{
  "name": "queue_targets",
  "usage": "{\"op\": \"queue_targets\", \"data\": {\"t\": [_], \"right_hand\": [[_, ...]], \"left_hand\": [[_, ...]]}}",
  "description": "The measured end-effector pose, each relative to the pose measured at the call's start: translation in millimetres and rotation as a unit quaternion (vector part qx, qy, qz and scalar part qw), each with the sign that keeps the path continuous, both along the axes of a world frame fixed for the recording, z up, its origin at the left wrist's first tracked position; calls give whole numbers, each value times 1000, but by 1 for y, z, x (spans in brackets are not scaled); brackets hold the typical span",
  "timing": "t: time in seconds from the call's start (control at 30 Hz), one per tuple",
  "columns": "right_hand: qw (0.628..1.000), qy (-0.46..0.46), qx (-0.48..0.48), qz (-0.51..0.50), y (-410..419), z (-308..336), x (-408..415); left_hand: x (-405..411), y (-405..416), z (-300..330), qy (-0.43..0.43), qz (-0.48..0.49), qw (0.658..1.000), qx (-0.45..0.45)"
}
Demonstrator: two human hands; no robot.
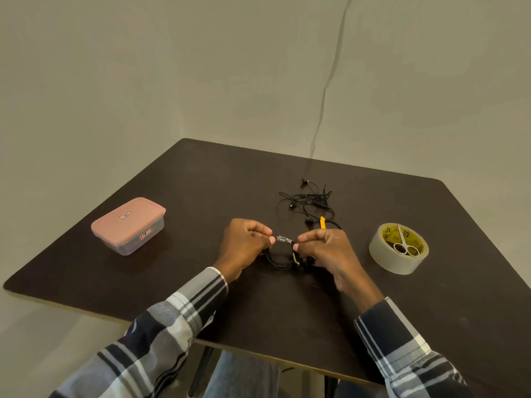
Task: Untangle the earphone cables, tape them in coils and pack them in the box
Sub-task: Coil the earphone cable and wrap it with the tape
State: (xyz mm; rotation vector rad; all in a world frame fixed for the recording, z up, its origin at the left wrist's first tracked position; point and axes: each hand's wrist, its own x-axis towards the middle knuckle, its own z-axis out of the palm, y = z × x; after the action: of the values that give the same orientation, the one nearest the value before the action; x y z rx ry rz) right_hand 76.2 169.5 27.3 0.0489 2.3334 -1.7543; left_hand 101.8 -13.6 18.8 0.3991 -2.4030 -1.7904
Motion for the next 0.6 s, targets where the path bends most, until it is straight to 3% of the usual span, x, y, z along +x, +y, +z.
{"op": "queue_targets", "data": {"t": [0.2, 0.4, 0.6], "right_hand": [[986, 100, 136, -3, 1, -17, -6], [968, 142, 205, 7, 2, -13, -9], [969, 211, 126, -3, -25, 17, -15]], "left_hand": [[-1, 3, -11, 26, -4, 980, -196], [-2, 1, -11, 29, -1, 984, -175], [1, -21, 4, 58, 57, 987, -140]]}}
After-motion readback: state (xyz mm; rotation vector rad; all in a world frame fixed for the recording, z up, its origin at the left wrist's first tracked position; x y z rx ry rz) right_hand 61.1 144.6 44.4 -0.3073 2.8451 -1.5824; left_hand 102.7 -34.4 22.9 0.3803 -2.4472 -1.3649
